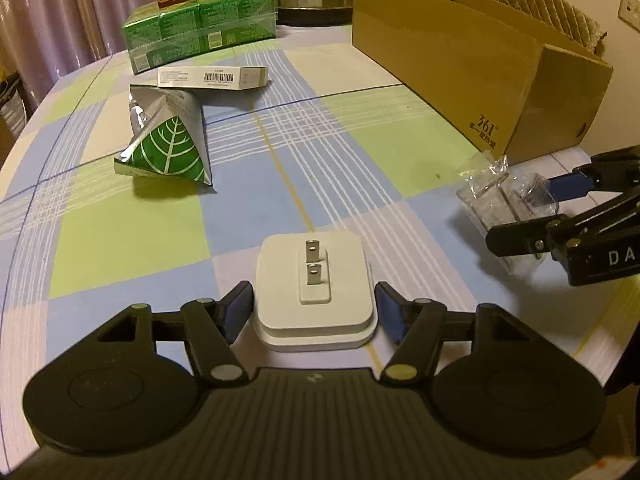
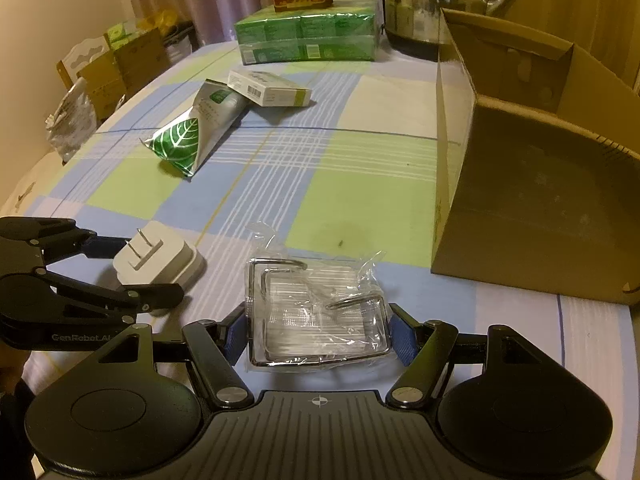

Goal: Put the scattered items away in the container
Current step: 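Lift the plug adapter and soap rack with both tools off the table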

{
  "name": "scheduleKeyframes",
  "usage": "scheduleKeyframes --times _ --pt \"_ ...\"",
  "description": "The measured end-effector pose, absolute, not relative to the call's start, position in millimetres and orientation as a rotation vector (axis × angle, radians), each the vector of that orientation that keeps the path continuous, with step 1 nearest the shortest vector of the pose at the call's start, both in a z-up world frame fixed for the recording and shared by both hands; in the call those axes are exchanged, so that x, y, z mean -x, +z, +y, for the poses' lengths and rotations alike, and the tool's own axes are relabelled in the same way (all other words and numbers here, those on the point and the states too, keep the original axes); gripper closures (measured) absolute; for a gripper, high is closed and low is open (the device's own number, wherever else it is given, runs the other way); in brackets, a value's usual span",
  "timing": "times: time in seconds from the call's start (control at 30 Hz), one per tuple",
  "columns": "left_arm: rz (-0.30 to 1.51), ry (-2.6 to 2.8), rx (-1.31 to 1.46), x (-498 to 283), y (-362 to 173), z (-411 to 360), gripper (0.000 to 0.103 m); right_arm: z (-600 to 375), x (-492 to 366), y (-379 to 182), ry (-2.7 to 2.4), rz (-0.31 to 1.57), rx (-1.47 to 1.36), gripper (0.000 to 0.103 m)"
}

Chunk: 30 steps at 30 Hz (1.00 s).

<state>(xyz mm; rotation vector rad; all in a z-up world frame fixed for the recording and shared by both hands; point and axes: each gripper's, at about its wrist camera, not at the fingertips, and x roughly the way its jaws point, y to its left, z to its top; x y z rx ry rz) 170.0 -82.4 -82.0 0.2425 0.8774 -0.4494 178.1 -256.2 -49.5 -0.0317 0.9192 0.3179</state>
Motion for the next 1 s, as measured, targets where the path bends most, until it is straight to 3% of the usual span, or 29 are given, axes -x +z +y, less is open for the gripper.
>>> scheduleKeyframes --times 0.47,0.83,0.93,1.0 --pt "0.884 -0.417 -0.193 -162 -76 -71 0.043 -241 -179 -64 0.301 0.893 0.128 0.036" --pt "0.888 -0.428 -0.167 -154 -77 -71 0.043 -232 -178 -73 0.25 0.883 0.161 0.029" --pt "0.888 -0.431 -0.166 -153 -78 -73 0.043 -232 -176 -74 0.246 0.873 0.164 0.029" --pt "0.89 -0.431 -0.165 -151 -78 -72 0.043 -232 -175 -74 0.245 0.864 0.167 0.035"
